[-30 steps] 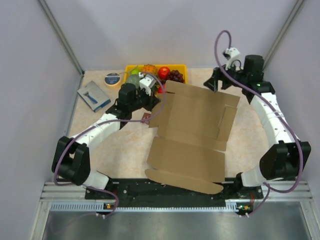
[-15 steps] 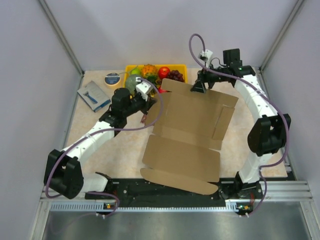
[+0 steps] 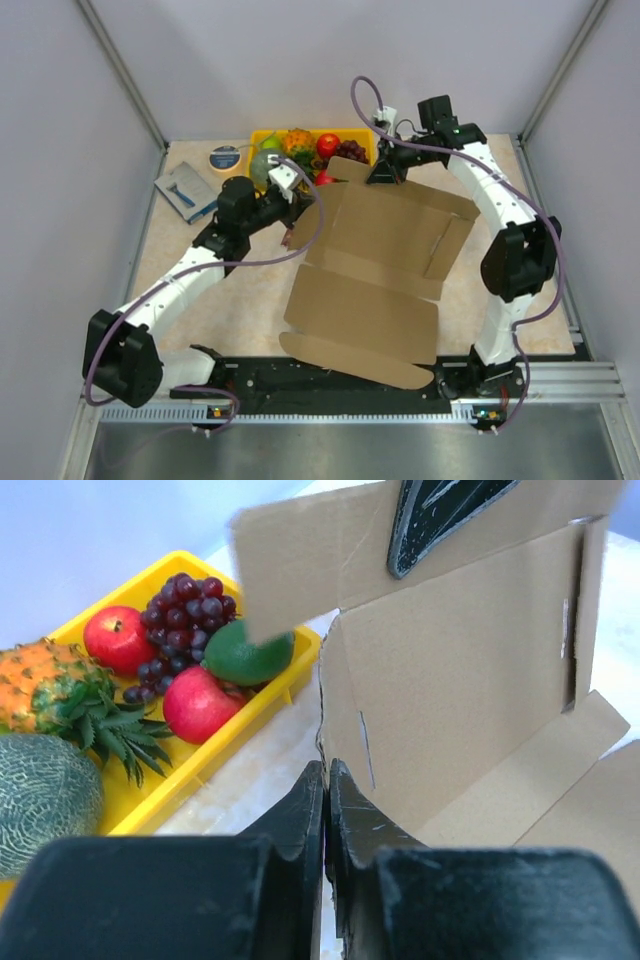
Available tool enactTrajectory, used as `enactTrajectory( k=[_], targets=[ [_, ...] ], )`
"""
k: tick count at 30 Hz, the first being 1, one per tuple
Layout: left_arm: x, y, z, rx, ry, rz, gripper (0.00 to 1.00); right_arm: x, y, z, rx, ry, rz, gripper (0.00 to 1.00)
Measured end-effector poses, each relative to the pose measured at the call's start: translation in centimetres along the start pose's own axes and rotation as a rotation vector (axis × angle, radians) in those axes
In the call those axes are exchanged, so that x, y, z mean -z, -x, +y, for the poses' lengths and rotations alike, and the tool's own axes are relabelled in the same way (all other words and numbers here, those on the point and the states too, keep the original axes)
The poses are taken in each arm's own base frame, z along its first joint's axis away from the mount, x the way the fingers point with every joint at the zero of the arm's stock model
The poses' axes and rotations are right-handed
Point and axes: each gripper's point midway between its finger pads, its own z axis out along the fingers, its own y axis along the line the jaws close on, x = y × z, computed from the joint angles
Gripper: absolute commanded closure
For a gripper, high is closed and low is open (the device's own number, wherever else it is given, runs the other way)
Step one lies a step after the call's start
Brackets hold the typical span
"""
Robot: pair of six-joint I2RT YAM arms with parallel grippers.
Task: Fold the paper box
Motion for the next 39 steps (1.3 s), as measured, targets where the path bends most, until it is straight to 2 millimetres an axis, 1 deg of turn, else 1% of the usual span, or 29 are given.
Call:
enactTrajectory(
  k=[1,3,4,6,8,10,12,14,16,17,18,20,21,23,24,25,27,29,30,32,34,39],
  targets=[
    [0.1,0.0,0.1,0.028,0.012,0.0,0.74,0.0,0.0,0.4,-0.005,0.015,-0.003,1.0],
    [0.3,0.0,0.5,0.092,0.02,-0.001,0.63,0.2,0.1,0.8,-0.007,0.028,-0.006,1.0],
    [0.5,-0.1,1.1,0.128,0.04,-0.004,0.54,0.3,0.2,0.9,-0.002,0.027,-0.007,1.0],
    [1.2,-0.4,3.1,0.234,0.11,-0.011,0.46,0.8,0.6,1.4,0.012,0.025,-0.014,1.0],
    [2.0,-0.9,4.7,0.333,0.163,-0.013,0.38,1.4,1.1,2.0,0.029,0.022,-0.021,1.0],
    [2.7,-1.0,5.7,0.432,0.195,-0.026,0.36,2.3,1.7,2.9,0.057,0.017,-0.035,1.0],
    [3.3,-0.4,5.8,0.497,0.192,-0.05,0.47,3.0,2.4,3.9,0.082,0.024,-0.053,1.0],
    [3.6,1.1,5.5,0.535,0.159,-0.081,0.62,3.7,3.3,5.0,0.113,0.034,-0.076,1.0],
    [3.1,4.0,5.4,0.547,0.092,-0.11,0.67,4.3,3.9,5.8,0.133,0.043,-0.094,1.0],
    [2.6,6.1,5.5,0.536,0.05,-0.136,0.7,4.5,4.3,6.2,0.144,0.049,-0.104,1.0],
    [2.2,8.0,5.7,0.52,0.012,-0.164,0.69,4.6,4.5,6.5,0.15,0.052,-0.109,1.0],
    [1.8,10.5,5.9,0.497,-0.037,-0.208,0.64,4.7,4.8,7.0,0.161,0.058,-0.115,1.0],
    [1.8,11.4,5.9,0.488,-0.054,-0.226,0.61,4.7,4.8,7.2,0.163,0.062,-0.115,1.0],
    [1.9,12.3,5.9,0.481,-0.077,-0.243,0.57,4.5,4.9,7.4,0.165,0.071,-0.117,1.0],
    [1.9,12.8,6.0,0.478,-0.091,-0.247,0.56,4.5,4.9,7.5,0.165,0.073,-0.116,1.0],
    [1.8,13.2,6.0,0.478,-0.119,-0.245,0.59,4.5,4.9,7.6,0.164,0.076,-0.117,1.0],
    [1.1,14.8,5.9,0.463,-0.198,-0.26,0.63,4.5,5.0,7.7,0.164,0.084,-0.121,1.0],
    [0.3,15.6,5.1,0.442,-0.299,-0.255,0.71,4.5,5.0,7.8,0.165,0.089,-0.123,1.0],
    [-0.1,15.5,4.4,0.435,-0.346,-0.244,0.73,4.5,5.0,7.9,0.165,0.093,-0.125,1.0],
    [-0.6,14.7,3.0,0.434,-0.416,-0.209,0.78,4.4,5.1,8.2,0.166,0.106,-0.13,1.0],
    [-1.1,13.9,1.7,0.432,-0.472,-0.18,0.79,4.1,5.2,8.6,0.169,0.12,-0.132,1.0],
    [-2.2,12.9,-0.8,0.423,-0.596,-0.142,0.77,3.4,5.6,9.8,0.18,0.152,-0.129,1.0]
  ],
)
